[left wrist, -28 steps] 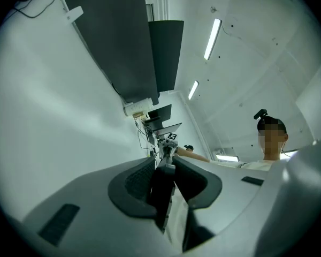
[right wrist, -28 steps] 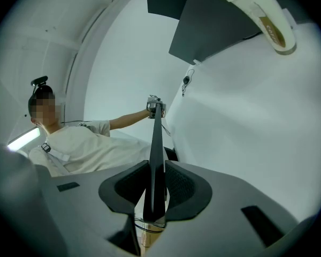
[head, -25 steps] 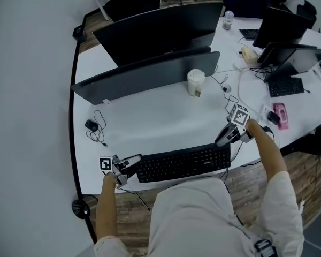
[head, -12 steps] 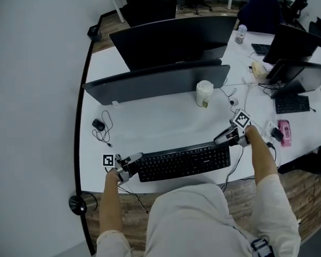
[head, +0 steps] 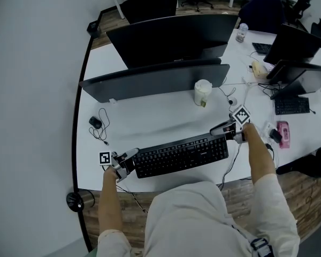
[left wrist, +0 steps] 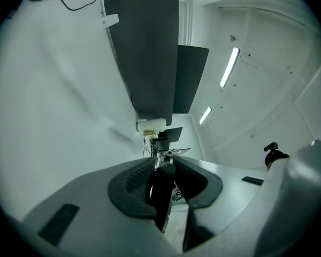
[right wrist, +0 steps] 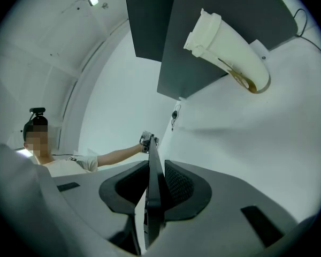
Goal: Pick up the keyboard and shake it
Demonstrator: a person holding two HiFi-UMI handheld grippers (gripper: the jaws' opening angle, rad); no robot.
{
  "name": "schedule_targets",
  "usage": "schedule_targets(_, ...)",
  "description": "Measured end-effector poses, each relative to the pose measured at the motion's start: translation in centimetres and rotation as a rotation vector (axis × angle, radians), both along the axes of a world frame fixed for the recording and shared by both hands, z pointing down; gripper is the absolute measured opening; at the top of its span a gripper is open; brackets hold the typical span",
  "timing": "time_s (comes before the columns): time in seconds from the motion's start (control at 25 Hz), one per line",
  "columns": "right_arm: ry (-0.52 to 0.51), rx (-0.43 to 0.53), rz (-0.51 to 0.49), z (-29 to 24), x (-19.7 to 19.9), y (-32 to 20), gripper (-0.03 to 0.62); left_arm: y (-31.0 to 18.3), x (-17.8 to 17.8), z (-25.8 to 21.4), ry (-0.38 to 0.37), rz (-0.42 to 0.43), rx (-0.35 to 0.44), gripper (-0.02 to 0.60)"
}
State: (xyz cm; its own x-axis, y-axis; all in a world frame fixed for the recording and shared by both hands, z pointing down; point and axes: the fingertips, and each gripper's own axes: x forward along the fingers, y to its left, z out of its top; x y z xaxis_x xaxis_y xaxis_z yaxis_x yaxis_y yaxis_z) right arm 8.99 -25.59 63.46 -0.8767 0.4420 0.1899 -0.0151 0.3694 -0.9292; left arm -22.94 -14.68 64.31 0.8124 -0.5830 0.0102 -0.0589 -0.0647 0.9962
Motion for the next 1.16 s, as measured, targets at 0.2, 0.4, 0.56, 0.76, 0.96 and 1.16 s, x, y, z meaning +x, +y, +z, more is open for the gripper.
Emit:
schedule_targets(0.2, -0.043, 0.019, 0.044, -0.4, -0.4, -1.2, 0.12, -0.4, -0.1, -0.1, 0.002, -0.023, 0.011, 0.117)
schedule_targets(0.4, -0.053, 0.022, 0.05, -0.3, -0.4, -1.3, 0.12, -0.3, -0.1, -0.5, 0.003, -0.029, 0.012, 0.117)
schedule_targets(0.56, -0.06, 0.029, 0.067, -0.5, -0.4, -1.5, 0.12, -0.4, -0.2, -0.4, 0.0, -0.039, 0.012, 0.117)
schedule_targets(0.76, -0.063, 0.023, 0.086, -0.6, -0.1, -2.0, 0.12, -0.9, 0.0, -0.3, 0.002, -0.046, 0.014, 0.117)
schedule_targets(0.96, -0.068, 0.02, 0.091, -0.5, 0.1, -2.0, 0.12, -1.1, 0.1, -0.2, -0.002, -0.048, 0.023, 0.117)
schedule_targets(1.16, -0.048, -0.009, 0.097, 0.2, 0.3, -1.6, 0.12, -1.4, -0.2, -0.1, -0.014, -0.052, 0.015, 0.115)
